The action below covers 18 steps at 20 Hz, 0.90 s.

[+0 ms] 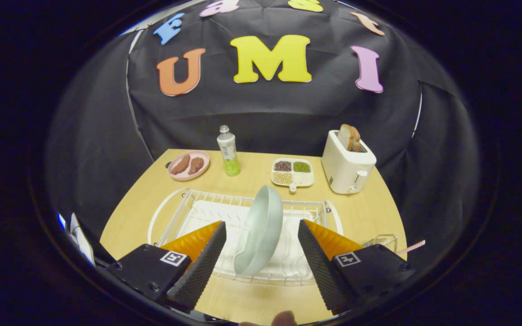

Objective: Take the plate from the dish rack, then take the spoon from the basket and place it into the plate.

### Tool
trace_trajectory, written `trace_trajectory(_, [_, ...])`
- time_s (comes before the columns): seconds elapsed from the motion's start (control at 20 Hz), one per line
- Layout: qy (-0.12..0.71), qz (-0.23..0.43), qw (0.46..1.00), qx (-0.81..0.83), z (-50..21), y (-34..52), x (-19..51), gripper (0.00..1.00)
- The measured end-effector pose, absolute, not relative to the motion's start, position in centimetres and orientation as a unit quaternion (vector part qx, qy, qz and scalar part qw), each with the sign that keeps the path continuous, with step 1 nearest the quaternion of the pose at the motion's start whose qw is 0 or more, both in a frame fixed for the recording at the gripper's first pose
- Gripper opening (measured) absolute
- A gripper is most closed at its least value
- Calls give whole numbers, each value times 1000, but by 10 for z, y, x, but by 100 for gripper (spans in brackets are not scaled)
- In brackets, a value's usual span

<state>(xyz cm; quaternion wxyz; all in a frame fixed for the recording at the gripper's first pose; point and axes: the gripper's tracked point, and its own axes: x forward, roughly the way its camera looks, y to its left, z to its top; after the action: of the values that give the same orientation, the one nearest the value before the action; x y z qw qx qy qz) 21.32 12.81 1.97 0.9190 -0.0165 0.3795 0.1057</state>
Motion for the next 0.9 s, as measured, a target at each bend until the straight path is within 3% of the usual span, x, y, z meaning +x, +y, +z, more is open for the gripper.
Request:
trace_trajectory(0.5, [469, 74, 880, 23, -36, 134, 251, 94])
trace_trajectory(0.7, [486, 58, 872, 27, -50, 131, 261, 82])
trace_trajectory(0.9, [497, 44, 865, 46, -53, 137, 260, 61])
